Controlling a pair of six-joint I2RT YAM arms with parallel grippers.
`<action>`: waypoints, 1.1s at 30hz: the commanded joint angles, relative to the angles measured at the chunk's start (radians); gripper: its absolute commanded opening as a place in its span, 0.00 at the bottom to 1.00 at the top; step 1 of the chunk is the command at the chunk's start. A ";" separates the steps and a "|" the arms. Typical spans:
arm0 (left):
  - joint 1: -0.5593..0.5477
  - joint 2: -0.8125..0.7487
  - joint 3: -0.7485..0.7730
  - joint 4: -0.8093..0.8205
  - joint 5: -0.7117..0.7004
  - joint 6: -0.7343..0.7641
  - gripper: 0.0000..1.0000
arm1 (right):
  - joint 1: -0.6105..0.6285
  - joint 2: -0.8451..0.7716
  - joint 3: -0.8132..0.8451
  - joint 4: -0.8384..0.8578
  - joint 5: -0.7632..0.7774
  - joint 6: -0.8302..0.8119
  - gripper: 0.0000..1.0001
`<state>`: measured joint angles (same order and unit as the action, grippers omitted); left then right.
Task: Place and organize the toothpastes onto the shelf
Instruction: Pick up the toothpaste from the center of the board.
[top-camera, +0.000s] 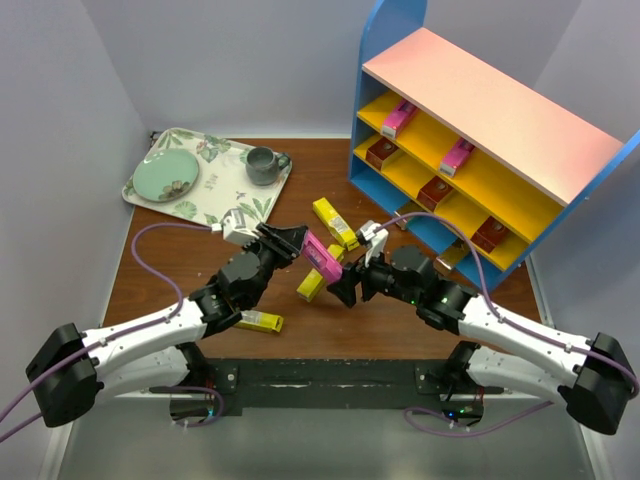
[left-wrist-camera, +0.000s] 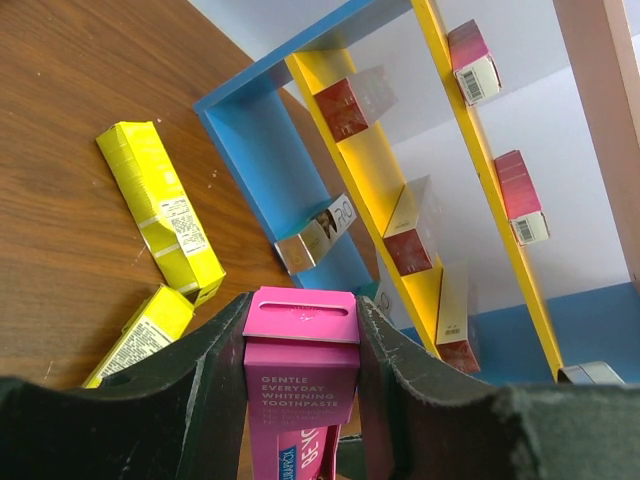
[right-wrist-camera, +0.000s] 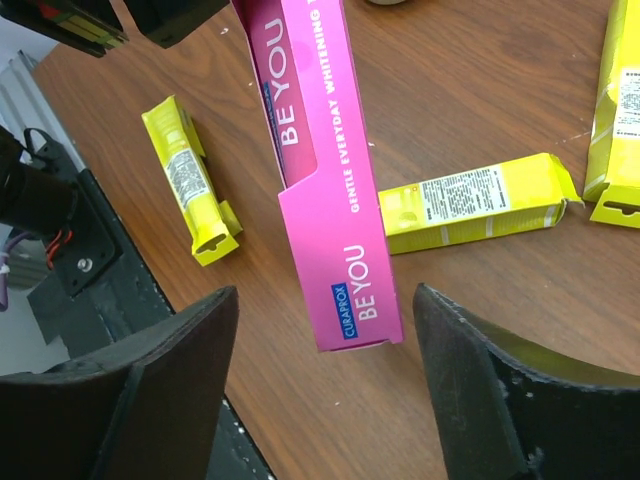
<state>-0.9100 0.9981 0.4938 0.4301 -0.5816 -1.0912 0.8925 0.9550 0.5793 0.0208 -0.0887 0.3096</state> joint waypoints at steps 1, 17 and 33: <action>0.002 -0.015 0.075 0.001 0.006 -0.021 0.00 | 0.016 0.022 -0.001 0.070 0.030 -0.049 0.72; 0.014 0.000 0.132 -0.076 0.012 0.039 0.15 | 0.033 -0.007 -0.025 0.111 0.038 -0.004 0.31; 0.031 -0.070 0.353 -0.278 -0.066 0.470 0.93 | 0.033 -0.183 -0.001 -0.074 0.220 0.347 0.12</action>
<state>-0.8890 0.9913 0.7517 0.2062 -0.5713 -0.7982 0.9226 0.8356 0.5510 -0.0128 0.0368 0.5266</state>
